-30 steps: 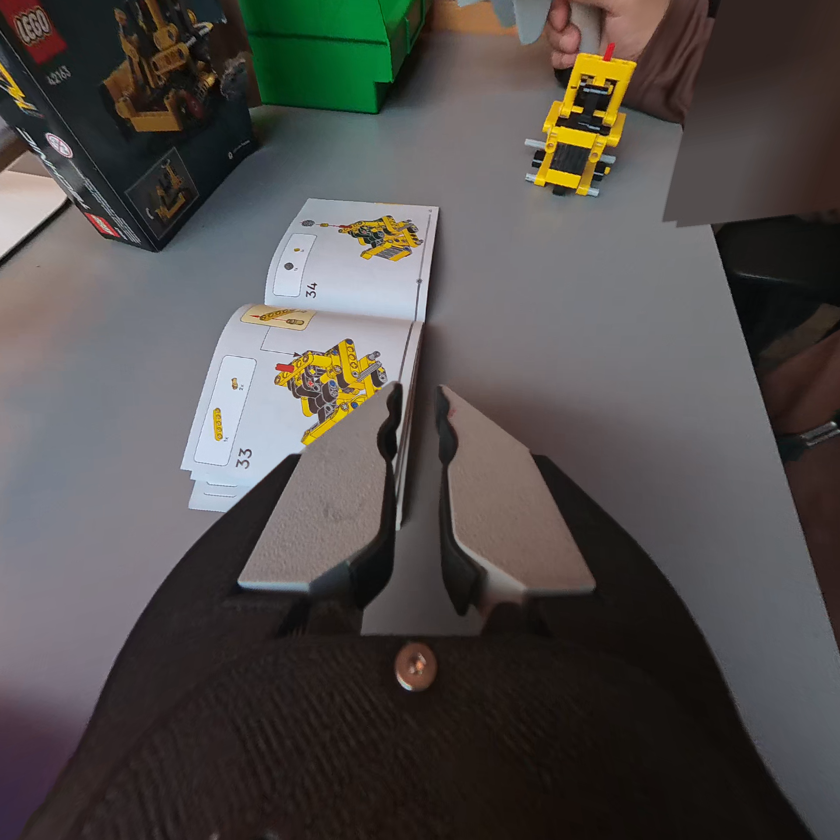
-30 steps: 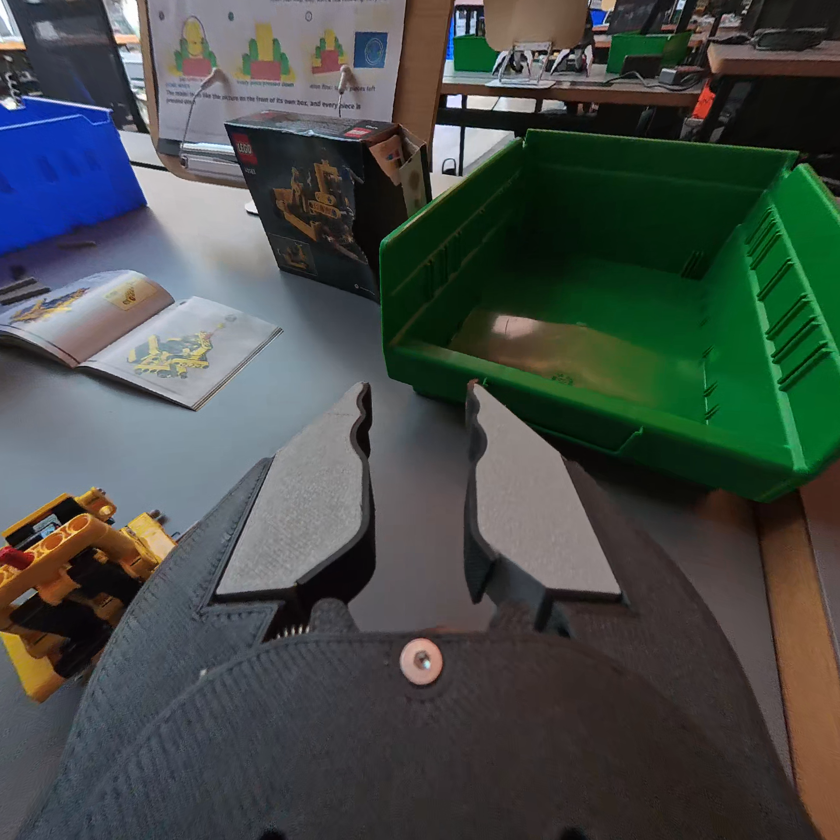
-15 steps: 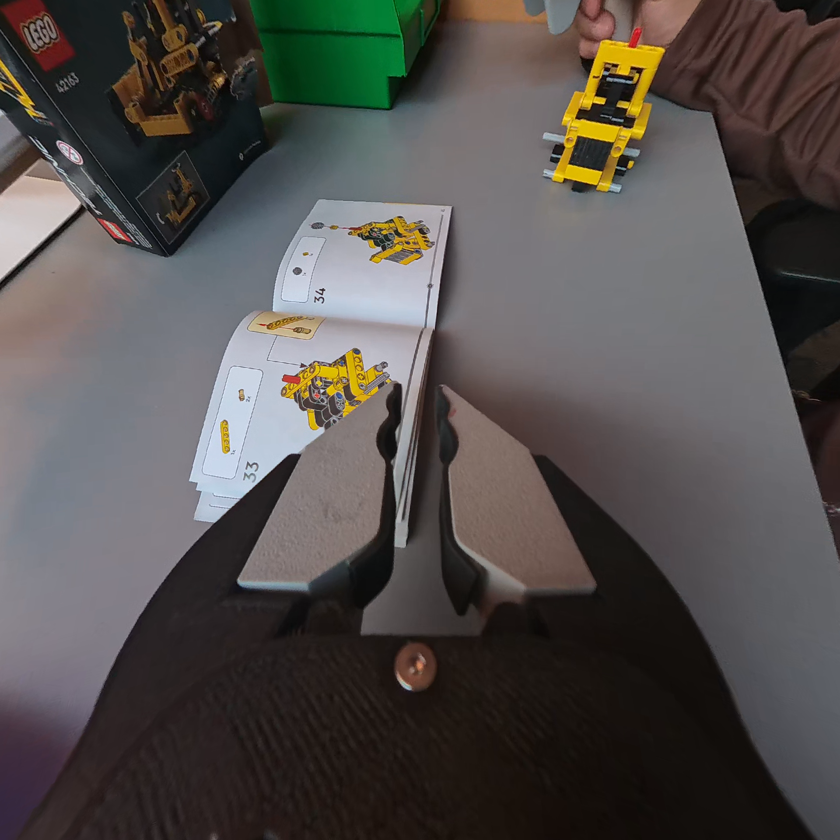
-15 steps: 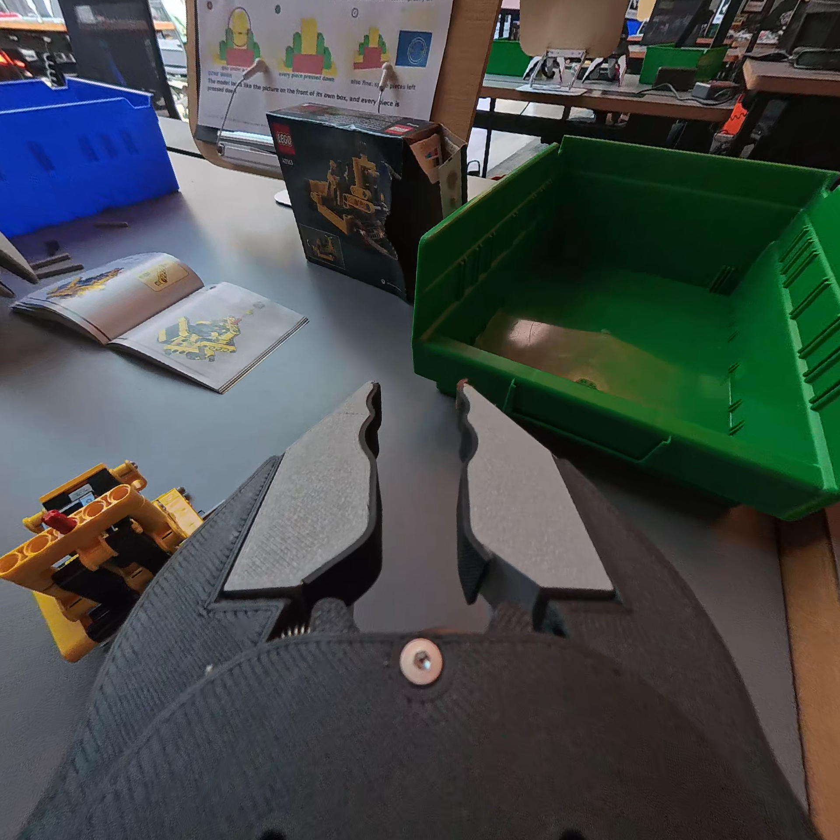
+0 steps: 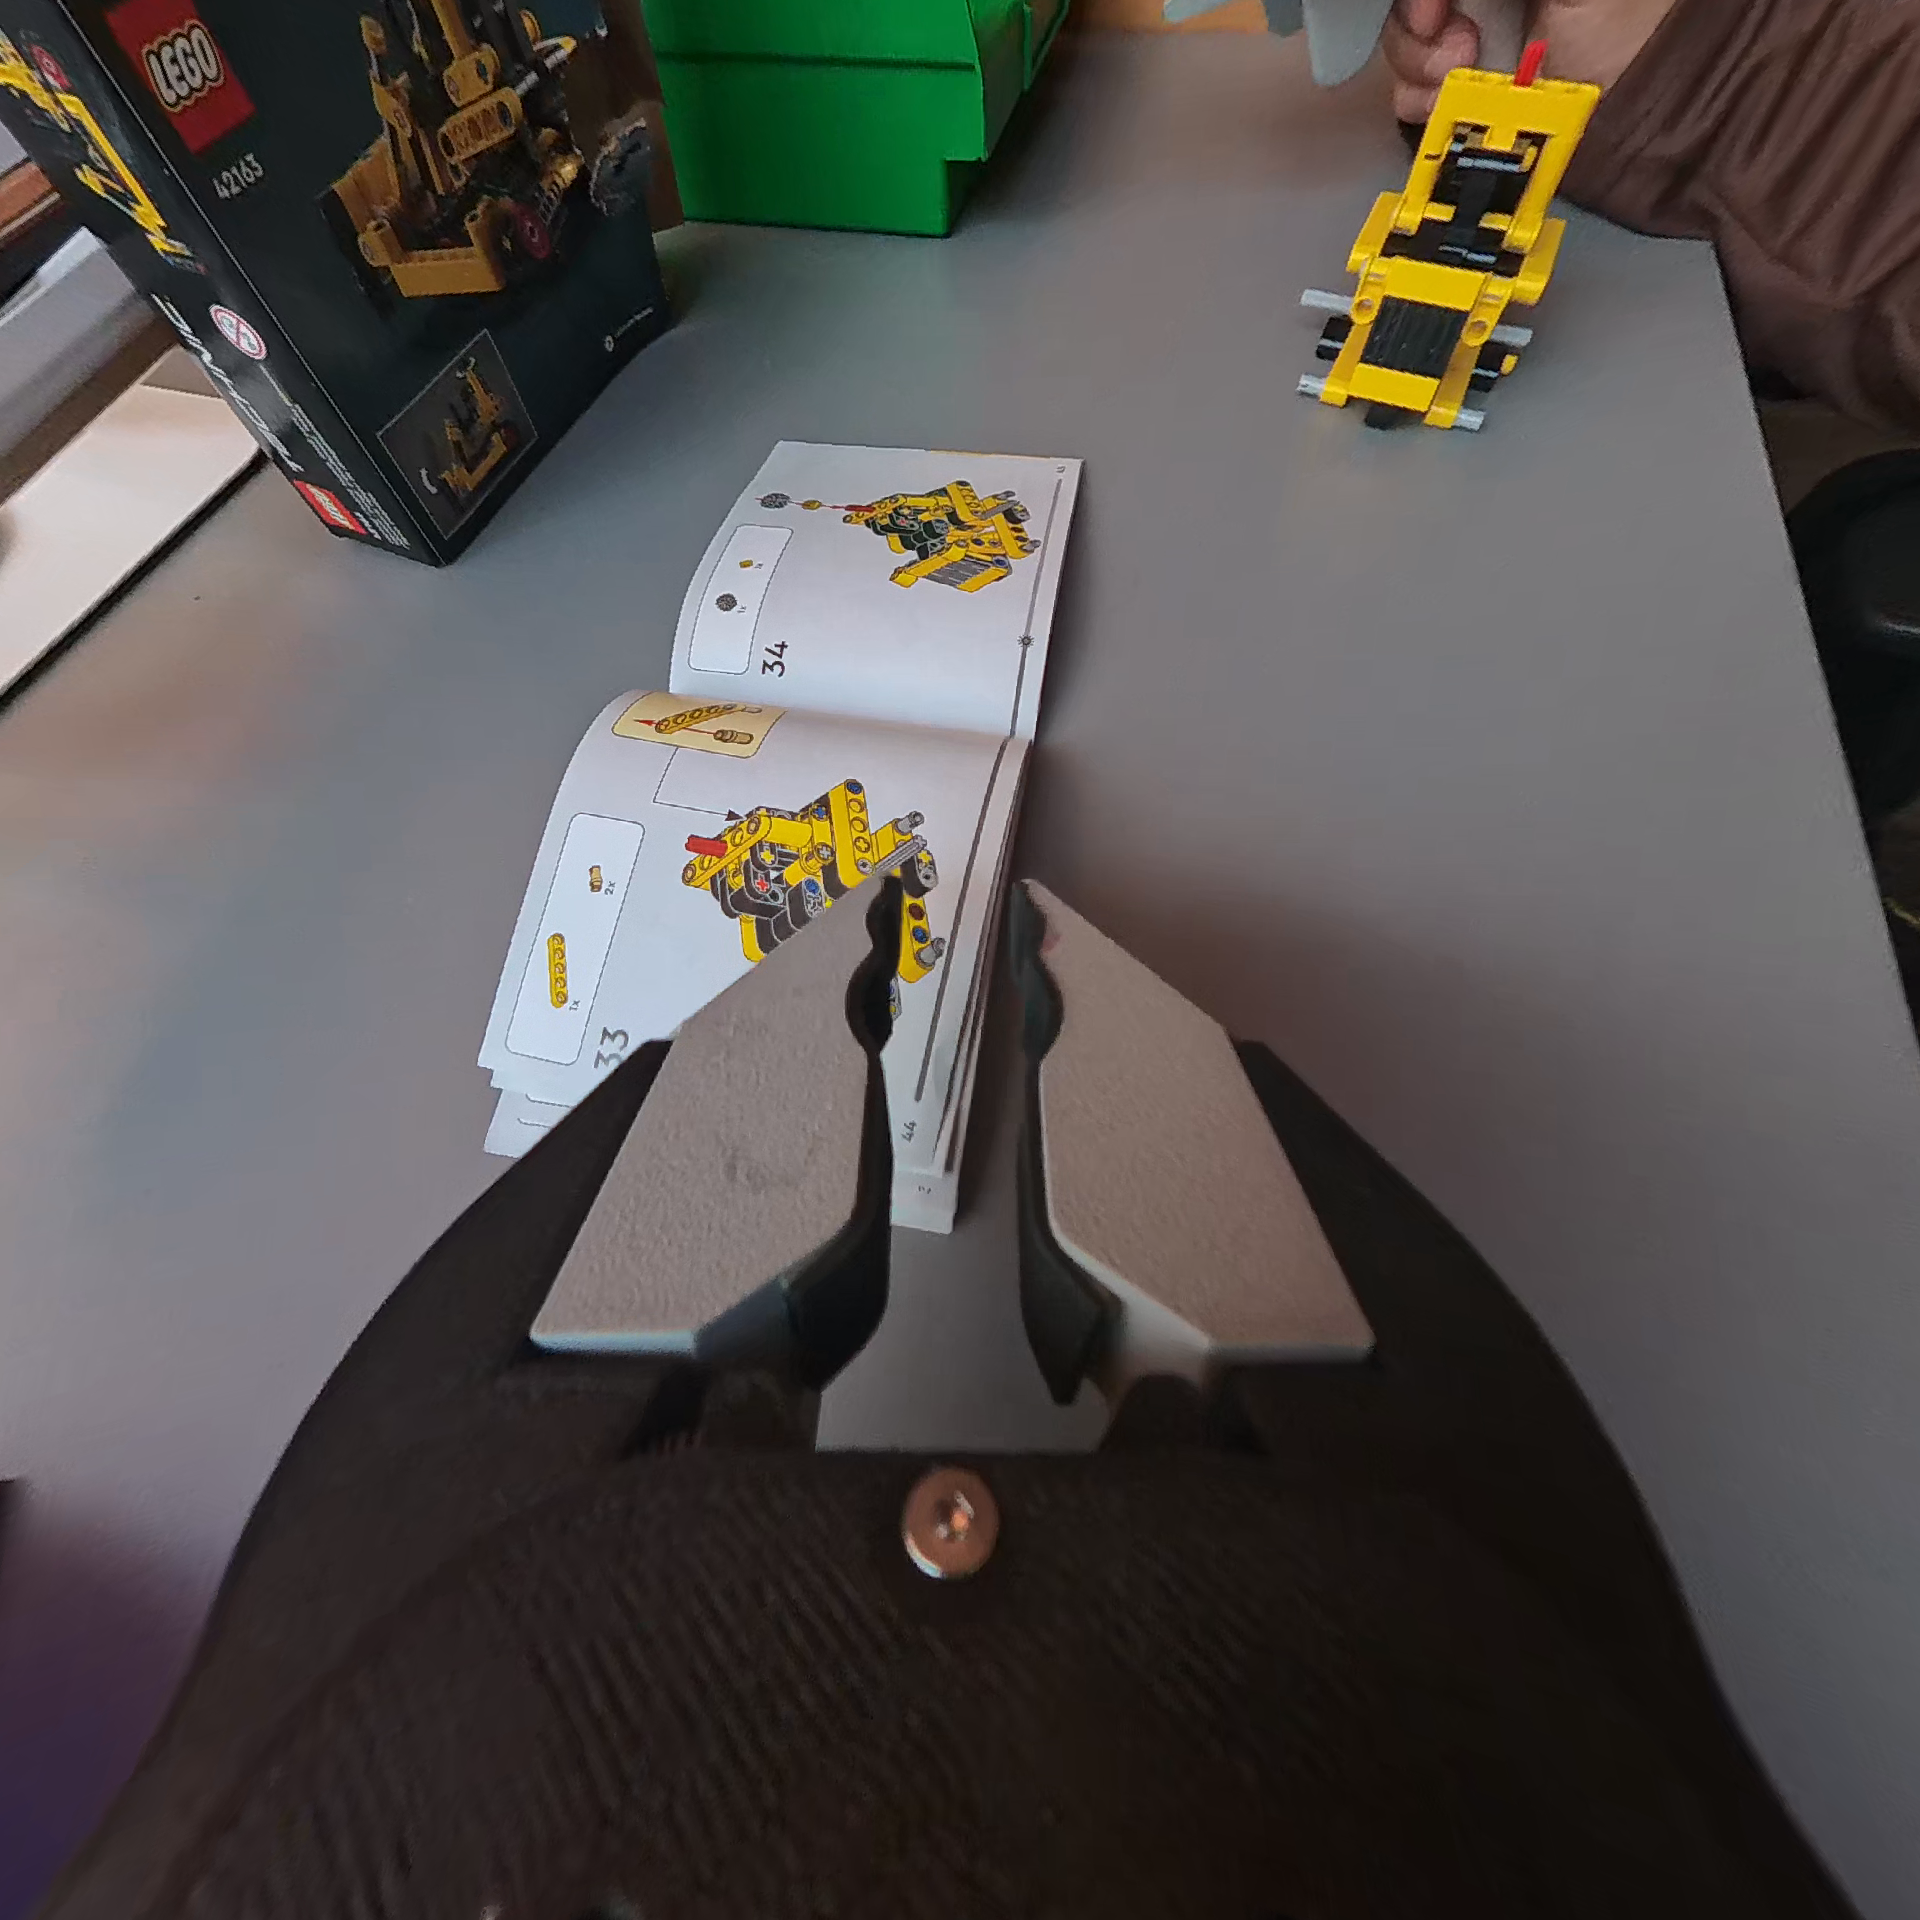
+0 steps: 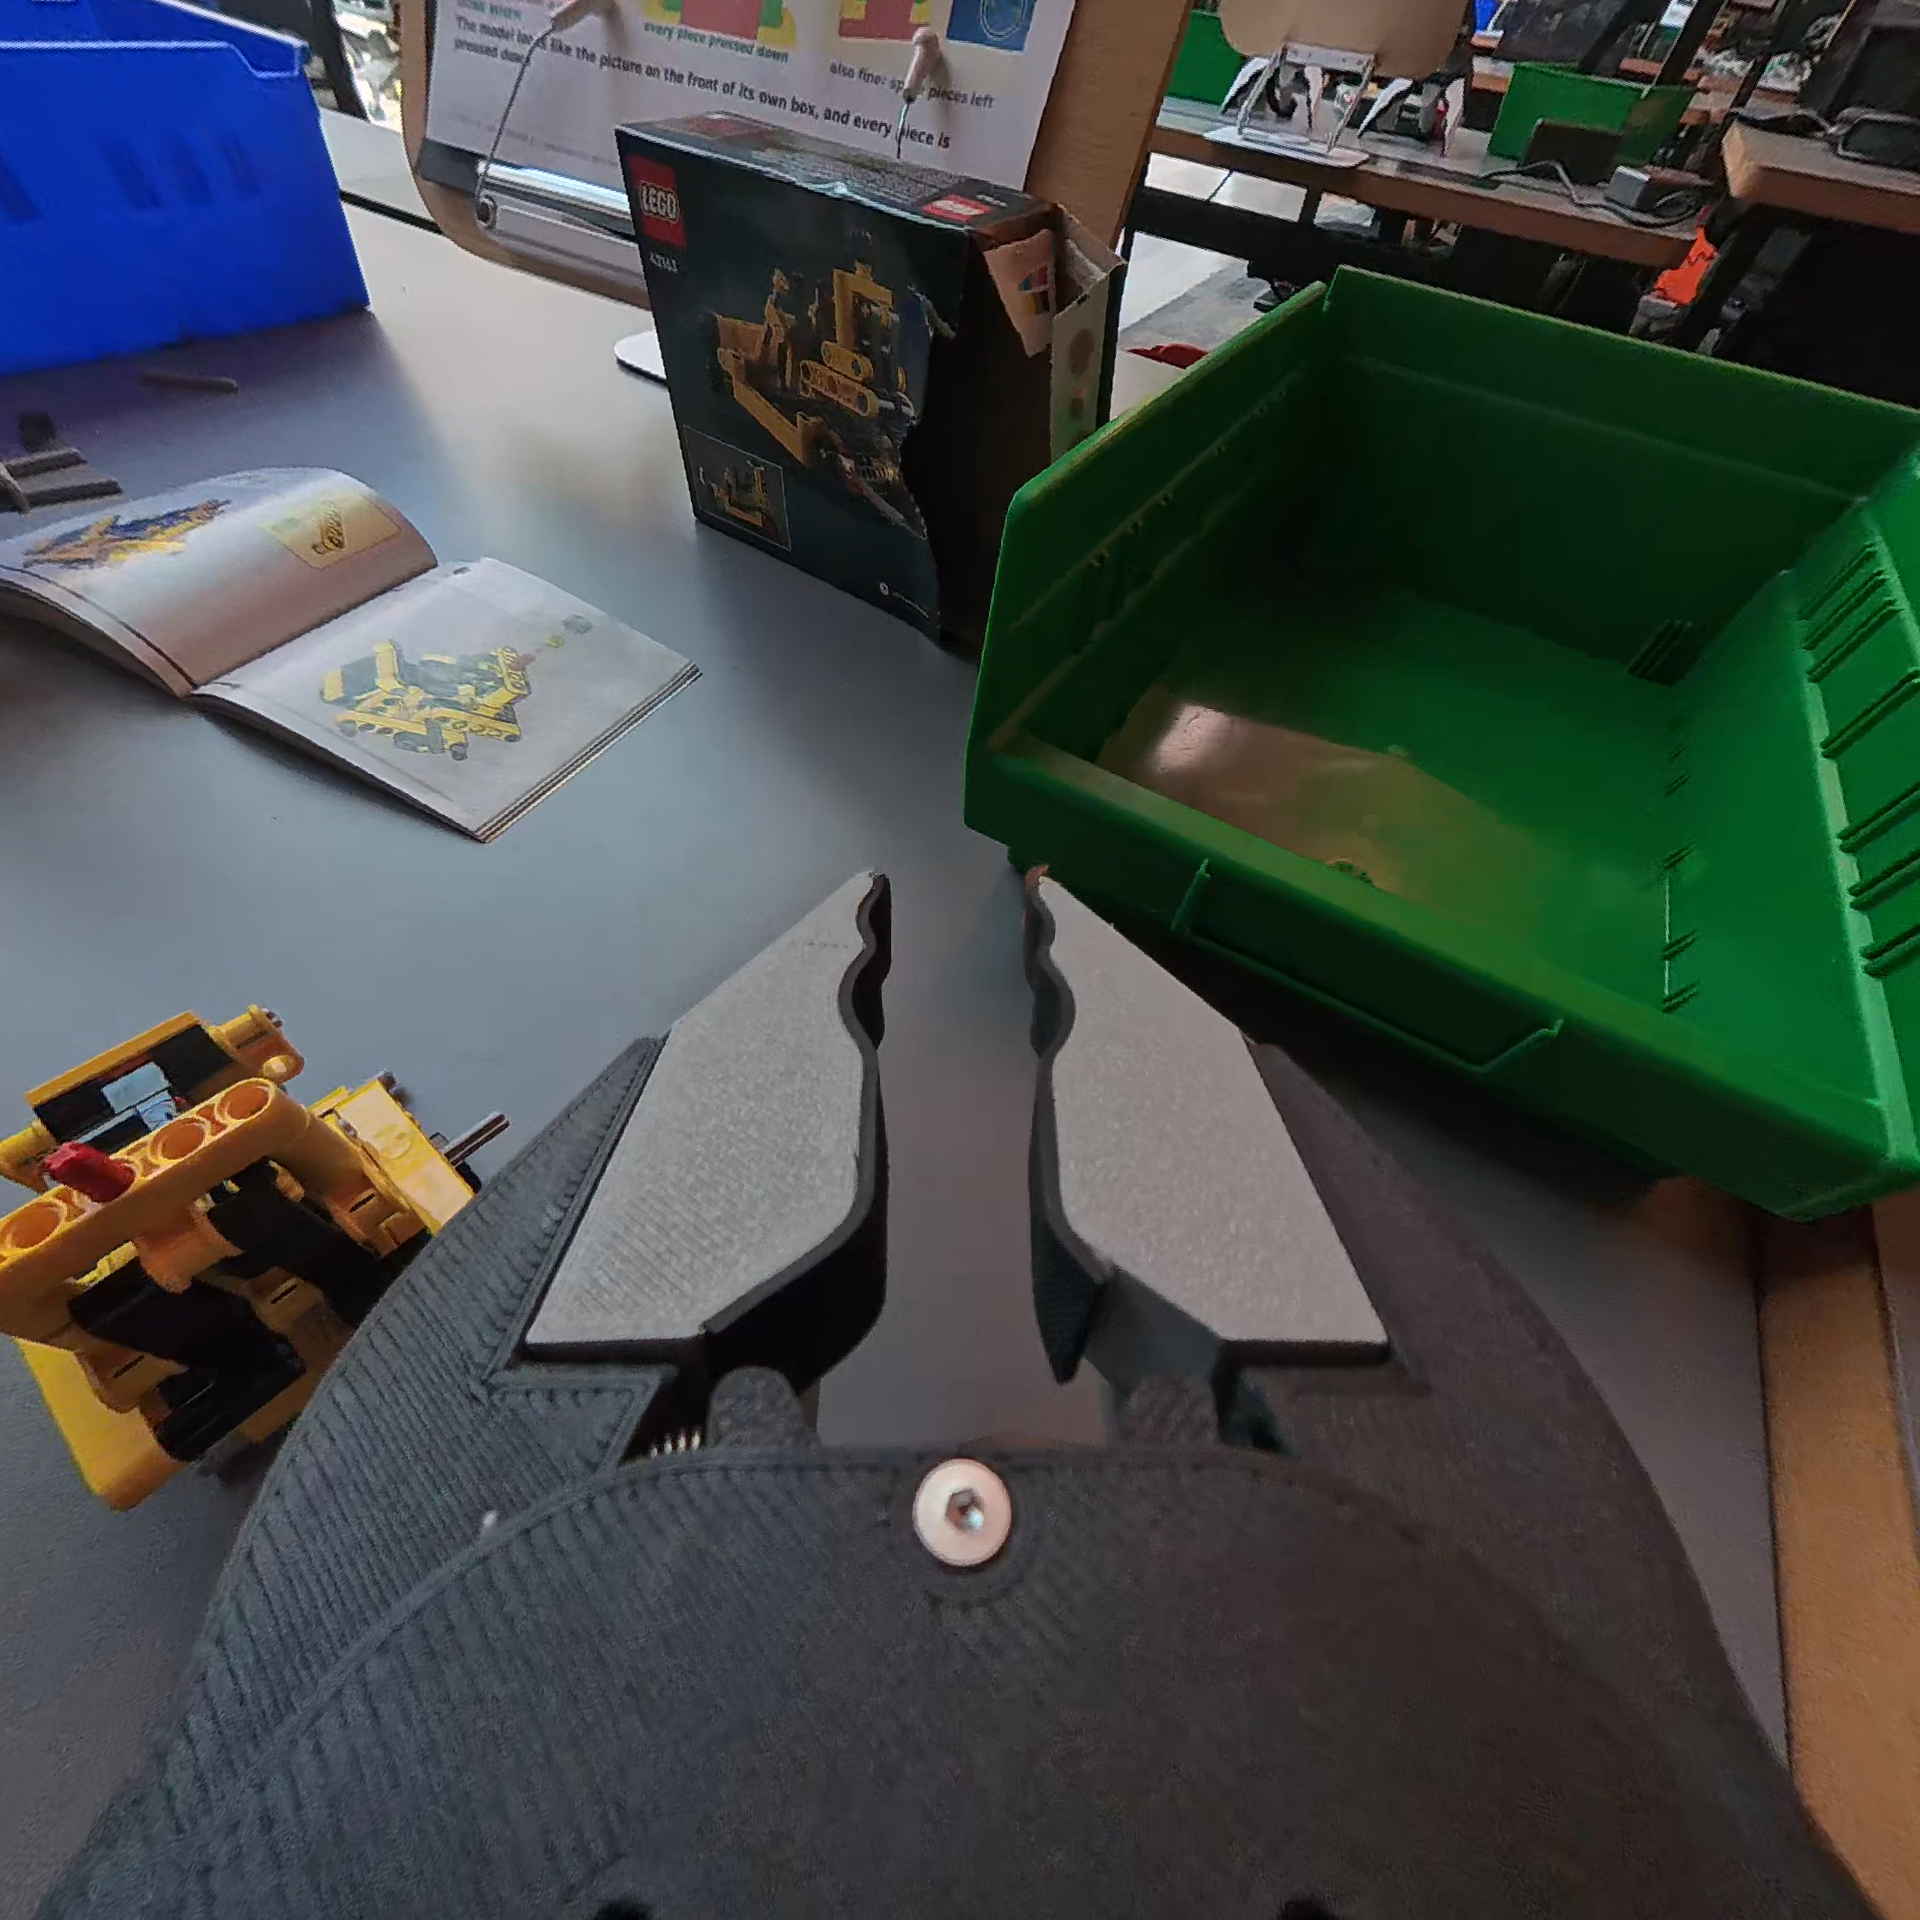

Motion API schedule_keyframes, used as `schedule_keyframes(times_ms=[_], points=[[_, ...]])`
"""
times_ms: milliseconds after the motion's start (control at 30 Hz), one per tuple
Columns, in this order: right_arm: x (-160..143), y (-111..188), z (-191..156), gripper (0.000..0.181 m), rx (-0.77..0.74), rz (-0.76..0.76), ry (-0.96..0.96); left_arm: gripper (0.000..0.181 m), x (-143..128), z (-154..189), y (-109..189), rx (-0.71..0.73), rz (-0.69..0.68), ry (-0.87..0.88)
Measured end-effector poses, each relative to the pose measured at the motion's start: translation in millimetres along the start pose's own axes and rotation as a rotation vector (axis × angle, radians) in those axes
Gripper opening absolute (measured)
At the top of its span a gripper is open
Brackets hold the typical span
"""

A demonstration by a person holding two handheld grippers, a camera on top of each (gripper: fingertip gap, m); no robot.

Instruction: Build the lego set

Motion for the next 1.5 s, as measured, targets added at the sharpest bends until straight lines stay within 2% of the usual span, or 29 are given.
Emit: schedule_keyframes(times_ms=[200, 400, 1500], points=[[0, -1, 1, 0.021, 0.018, 0.004, -0.012, 0.017, -7, -5, -2, 0.028, -0.061, 0.024], [1, 0, 1, 0.019, 0.028, 0.012, -0.016, 0.016, -17, -4, -12, 0.055, -0.188, -0.011], [-5, -9, -3, 0.025, -0.013, -0.08, 0.055, 0.013, -17, -2, -9, 0.04, -0.174, -0.01]])
Point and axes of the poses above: each gripper's, where its closed fingertips meet, y back along the fingers, x out of its top, z = x × y across the jaws, the point moved 5 cm from there along y, back along the fingers, and after that the axes turned 1 degree about z, right-handed, at the moved point
